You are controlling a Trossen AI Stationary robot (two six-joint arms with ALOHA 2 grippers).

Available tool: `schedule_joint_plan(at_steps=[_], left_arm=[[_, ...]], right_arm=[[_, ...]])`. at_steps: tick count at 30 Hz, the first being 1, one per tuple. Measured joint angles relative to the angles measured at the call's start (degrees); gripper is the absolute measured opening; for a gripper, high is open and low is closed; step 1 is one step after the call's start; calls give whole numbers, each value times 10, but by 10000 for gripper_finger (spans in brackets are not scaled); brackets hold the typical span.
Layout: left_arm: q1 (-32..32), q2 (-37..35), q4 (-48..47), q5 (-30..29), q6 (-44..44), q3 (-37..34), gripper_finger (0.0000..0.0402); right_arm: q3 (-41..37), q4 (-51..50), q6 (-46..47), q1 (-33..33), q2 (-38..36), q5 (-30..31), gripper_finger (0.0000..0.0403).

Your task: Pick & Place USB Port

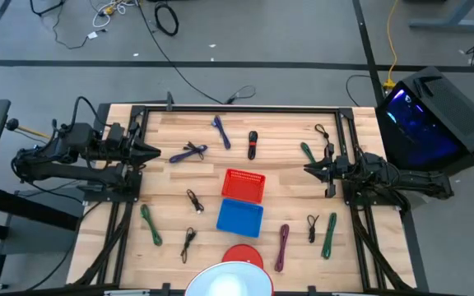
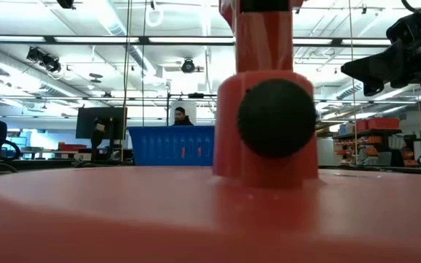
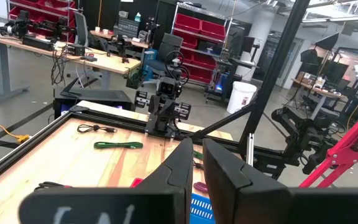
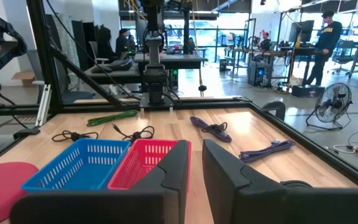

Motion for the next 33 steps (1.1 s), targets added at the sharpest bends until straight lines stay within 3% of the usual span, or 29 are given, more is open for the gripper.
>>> schedule_joint_plan(at_steps=[17,27,33], left_arm=[[0,0,0,0,-1,0,42],[0,0,87,-2,-25,0,42],[0,0,116,-82,-6,0,42]], right_arm=[[0,0,0,0,0,0,49],[0,0,0,0,0,0,49],[0,38,-7,0,0,62,49]])
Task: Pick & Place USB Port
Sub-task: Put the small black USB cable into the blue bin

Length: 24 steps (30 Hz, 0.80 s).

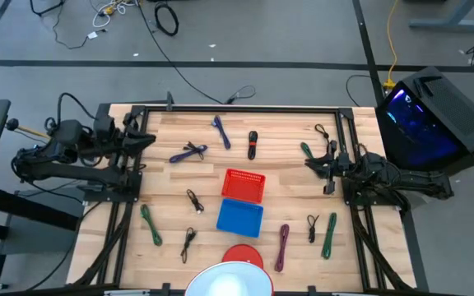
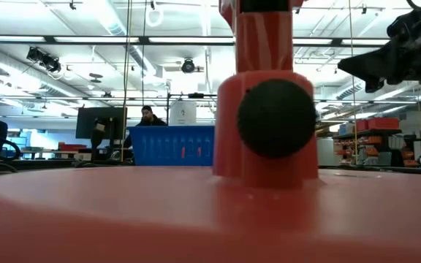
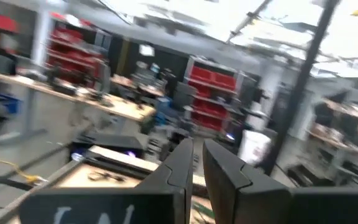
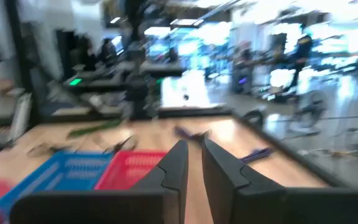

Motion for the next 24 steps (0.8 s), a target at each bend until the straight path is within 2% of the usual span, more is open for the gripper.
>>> schedule_joint_plan(at_steps=[5,10,16,18,21,24], left_arm=[[0,0,-8,-121,6,0,42],[0,22,-58,-115,39,-1,42],[6,94,-71,-124,60,-57,42],[13,121,-71,-160,91,-73,42],[24,157,-60,-244,93,-100,42],[49,203,-36,-264,80,-143,42]], right_arm=[[0,46,18,0,0,28,49],[0,97,34,0,0,20,49],[0,198,37,0,0,23,49],[0,244,19,0,0,34,49],[0,272,9,0,0,50,49],[0,244,27,0,10,43,49]])
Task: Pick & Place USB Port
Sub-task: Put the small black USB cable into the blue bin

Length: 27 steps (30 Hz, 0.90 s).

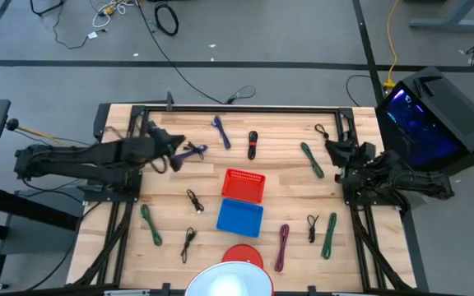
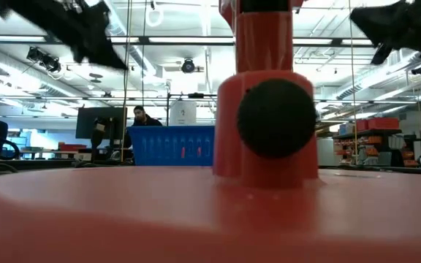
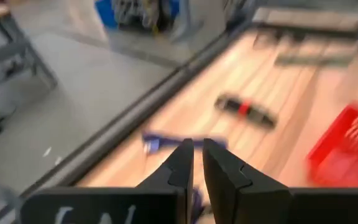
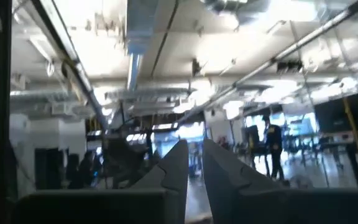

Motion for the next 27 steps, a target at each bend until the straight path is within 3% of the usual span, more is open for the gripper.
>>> schedule_joint_plan(at_steps=[7,13,20,27], left_arm=[[87,89,4,68,-9,-37,42],[166,155,5,150,71,-2,55],[201,260,-76,172,165,45,139],[181,334,-86,198,242,66,210]], right_arm=[[0,-33,22,0,62,-11,49],[0,-29,30,1,125,-16,49],[0,22,28,1,182,-27,49],[0,36,26,1,196,-26,49]])
